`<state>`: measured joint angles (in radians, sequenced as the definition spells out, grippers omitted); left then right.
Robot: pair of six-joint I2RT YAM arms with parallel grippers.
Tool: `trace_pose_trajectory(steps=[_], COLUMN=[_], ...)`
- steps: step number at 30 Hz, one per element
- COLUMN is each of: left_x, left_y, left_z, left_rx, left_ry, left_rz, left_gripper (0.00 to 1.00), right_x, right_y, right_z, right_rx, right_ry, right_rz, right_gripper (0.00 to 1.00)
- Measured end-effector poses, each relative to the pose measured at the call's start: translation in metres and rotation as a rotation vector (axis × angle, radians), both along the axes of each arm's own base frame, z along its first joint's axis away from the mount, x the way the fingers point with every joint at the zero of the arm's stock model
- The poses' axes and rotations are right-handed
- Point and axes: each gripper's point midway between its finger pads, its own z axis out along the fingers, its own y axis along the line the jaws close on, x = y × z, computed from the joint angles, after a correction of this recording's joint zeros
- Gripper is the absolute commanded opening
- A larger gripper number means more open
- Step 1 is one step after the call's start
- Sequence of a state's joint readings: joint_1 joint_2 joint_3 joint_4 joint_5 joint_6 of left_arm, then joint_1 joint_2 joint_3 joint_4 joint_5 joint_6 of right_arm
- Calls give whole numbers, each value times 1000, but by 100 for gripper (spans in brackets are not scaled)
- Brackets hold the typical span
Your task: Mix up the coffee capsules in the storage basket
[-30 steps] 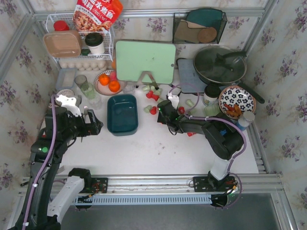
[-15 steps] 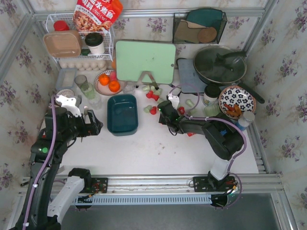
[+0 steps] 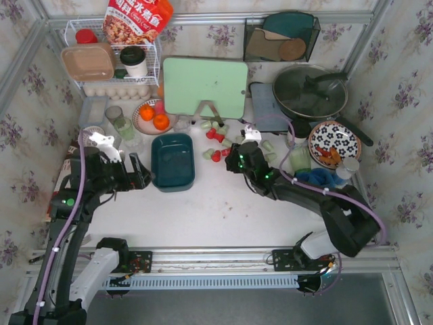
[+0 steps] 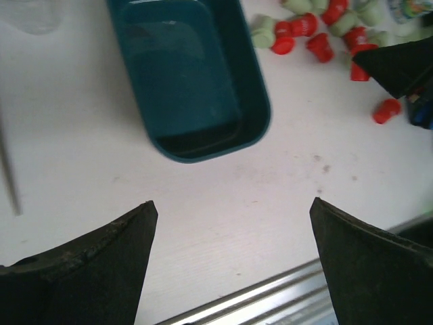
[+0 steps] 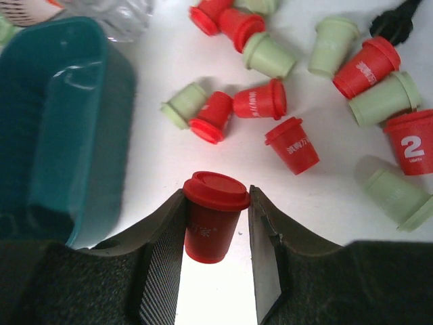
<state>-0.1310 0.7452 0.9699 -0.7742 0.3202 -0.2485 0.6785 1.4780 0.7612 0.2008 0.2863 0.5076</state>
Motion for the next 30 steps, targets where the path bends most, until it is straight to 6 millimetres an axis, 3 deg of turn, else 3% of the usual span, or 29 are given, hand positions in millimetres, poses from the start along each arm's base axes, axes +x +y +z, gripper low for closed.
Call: trace_pose_trajectory(steps=[6, 11, 16, 21, 25, 30], left_x=[5, 8, 14, 20, 32, 31], left_y=[-49, -116, -173, -216, -235, -258], left_z=[-11, -20, -57, -82, -82, -69], left_rx=[-151, -90, 97, 314, 417, 475], left_ry=[-27, -188, -380, -630, -807, -997], left_rz=[-129, -334, -554, -767, -831, -892], left_gripper=[92, 94, 98, 97, 93, 91], right_x=[-25, -51, -76, -87, -93, -101], right_y=[-4, -9, -12, -7, 3, 10], right_z=[43, 69, 80, 83, 86, 84], right_rx=[49, 96, 153, 188, 214, 240], right_ry=[-155, -281, -365, -392, -393, -371], right_rz=[128, 228, 309, 367, 427, 480], right_gripper=[20, 20, 20, 19, 19, 19])
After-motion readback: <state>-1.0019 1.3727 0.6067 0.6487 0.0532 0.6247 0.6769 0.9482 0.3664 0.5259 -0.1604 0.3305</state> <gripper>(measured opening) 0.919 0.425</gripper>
